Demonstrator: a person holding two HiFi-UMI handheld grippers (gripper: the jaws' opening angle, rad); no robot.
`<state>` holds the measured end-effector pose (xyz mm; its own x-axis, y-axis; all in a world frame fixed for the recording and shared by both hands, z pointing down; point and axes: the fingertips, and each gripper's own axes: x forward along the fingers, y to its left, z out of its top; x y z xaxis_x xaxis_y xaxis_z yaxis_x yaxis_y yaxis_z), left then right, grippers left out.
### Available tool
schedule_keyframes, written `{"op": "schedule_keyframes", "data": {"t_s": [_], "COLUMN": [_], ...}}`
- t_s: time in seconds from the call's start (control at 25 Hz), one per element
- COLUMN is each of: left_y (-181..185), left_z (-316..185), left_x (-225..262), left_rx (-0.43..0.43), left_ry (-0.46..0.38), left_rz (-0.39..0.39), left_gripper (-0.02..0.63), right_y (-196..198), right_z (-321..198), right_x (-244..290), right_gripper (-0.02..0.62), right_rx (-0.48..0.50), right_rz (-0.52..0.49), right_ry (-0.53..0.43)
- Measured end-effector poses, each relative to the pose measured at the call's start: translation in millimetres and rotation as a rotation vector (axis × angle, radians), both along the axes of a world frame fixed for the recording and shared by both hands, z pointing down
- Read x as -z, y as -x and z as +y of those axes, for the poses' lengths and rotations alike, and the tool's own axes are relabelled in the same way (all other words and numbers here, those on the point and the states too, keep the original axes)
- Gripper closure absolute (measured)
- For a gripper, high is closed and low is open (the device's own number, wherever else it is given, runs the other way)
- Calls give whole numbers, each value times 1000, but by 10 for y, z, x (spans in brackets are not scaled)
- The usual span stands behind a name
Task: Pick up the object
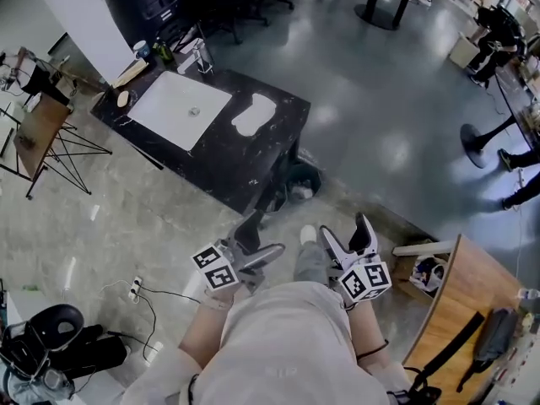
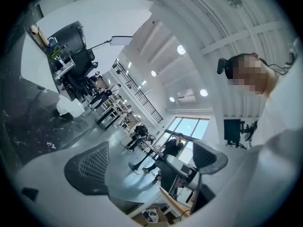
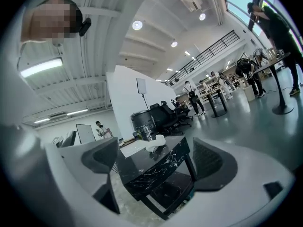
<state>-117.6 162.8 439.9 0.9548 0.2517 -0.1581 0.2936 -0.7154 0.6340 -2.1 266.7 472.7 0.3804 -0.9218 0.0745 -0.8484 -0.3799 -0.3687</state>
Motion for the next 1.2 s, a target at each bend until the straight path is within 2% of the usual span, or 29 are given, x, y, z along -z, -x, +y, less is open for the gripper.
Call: {"op": "schedule_keyframes", "data": {"t_s": [0.28,0.52,0.68,0.88,1.04,1.2], "left_y": [-796,-1451,-1734,-1894,-1907,-1817], "left_z": [-452,-884,-1096,-1283,-1417,-1625], "left_x": [-28,-230,-336,-533,-705,-946], "left_rx": [116,260,337,397,384,346], "left_ry": [15,-73,-99,-195,-288,-362], "left_rz": [-78,-156,-231,-351,-481,-600], "left_gripper": [75,75,75,75,75,75], "right_y": [-853,-1583,-1888,-2091,-2143,-2073], "right_z": [-615,-1184,-1525,-1941,-2202,-2513], "right_x": [-5,-133,-193,-271,-430,-600], "right_gripper": [129,129,129,129,129,129], "right_rx": [137,321,473,669,794,902], "right_rz": [5,88,275,450,670,721], "right_ry": [54,106,205,282,395,411]}}
